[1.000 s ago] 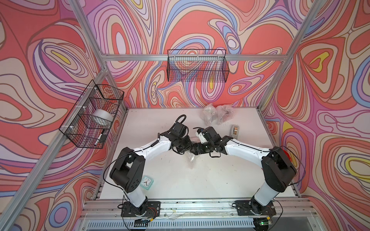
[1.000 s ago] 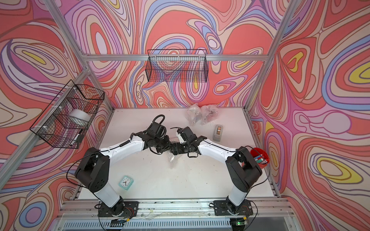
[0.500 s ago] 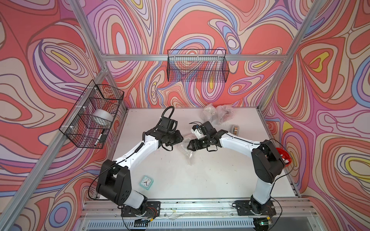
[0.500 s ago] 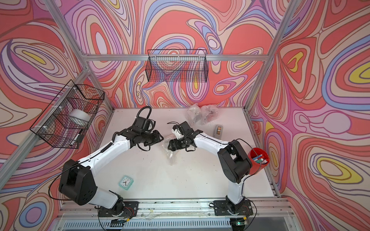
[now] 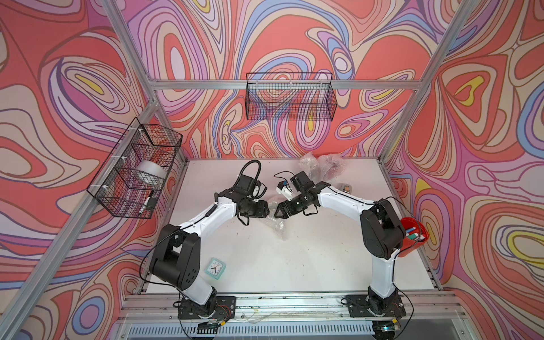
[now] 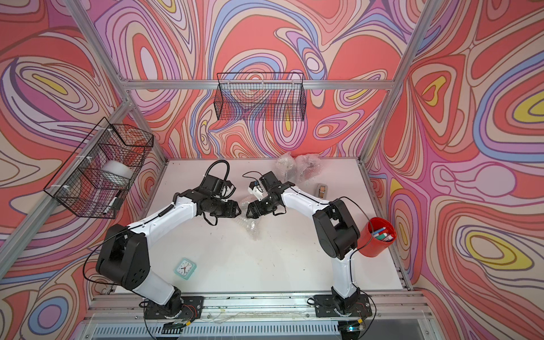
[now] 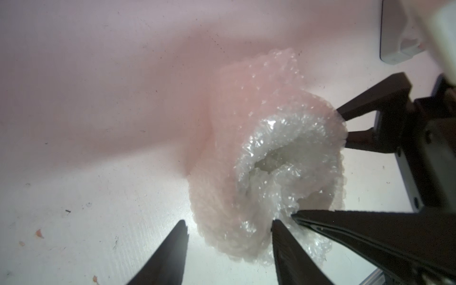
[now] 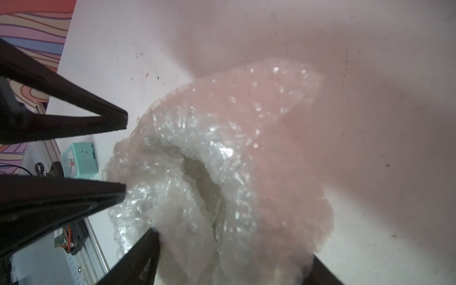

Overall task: Wrap mugs in bubble wrap
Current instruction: Wrap the mug in bubble wrap.

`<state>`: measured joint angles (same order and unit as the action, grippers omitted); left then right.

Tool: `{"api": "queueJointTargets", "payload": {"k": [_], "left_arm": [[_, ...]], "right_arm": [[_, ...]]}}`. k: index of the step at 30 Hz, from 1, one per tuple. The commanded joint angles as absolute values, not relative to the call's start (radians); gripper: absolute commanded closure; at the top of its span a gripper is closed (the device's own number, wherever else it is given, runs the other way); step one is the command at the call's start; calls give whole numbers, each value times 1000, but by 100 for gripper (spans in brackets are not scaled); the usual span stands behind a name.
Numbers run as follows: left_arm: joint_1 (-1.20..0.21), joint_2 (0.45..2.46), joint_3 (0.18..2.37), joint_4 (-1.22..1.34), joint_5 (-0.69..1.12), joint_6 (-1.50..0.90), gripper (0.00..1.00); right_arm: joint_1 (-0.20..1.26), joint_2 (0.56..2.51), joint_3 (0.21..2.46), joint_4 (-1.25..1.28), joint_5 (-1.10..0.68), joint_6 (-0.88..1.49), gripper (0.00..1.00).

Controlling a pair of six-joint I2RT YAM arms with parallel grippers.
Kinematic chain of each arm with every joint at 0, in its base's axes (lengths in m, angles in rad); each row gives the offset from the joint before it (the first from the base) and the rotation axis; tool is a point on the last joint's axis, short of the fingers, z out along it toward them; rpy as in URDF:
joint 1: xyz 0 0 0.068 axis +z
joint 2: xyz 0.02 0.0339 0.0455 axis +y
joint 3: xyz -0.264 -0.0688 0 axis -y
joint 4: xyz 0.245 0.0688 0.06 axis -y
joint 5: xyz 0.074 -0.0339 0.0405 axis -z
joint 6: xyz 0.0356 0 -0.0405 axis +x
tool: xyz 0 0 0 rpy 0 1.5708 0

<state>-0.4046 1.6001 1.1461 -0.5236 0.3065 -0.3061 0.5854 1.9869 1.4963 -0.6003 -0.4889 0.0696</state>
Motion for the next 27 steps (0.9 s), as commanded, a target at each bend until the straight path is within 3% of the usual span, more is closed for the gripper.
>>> {"api": "queueJointTargets", "payload": {"k": [1, 17, 22, 27], "left_arm": [[-401, 1643, 1190, -531, 324, -244, 42], [-401, 1871, 1246, -572, 218, -250, 42], [-401, 1883, 1220, -553, 245, -311, 43], [-402, 1860, 1196, -531, 305, -439, 44]], "right_arm": [[586, 2046, 1494, -663, -452, 28, 26], [573, 1998, 1491, -636, -450, 59, 22], [535, 1840, 1376, -494, -431, 179, 19], [454, 1613, 1156, -263, -255, 366, 9]]}}
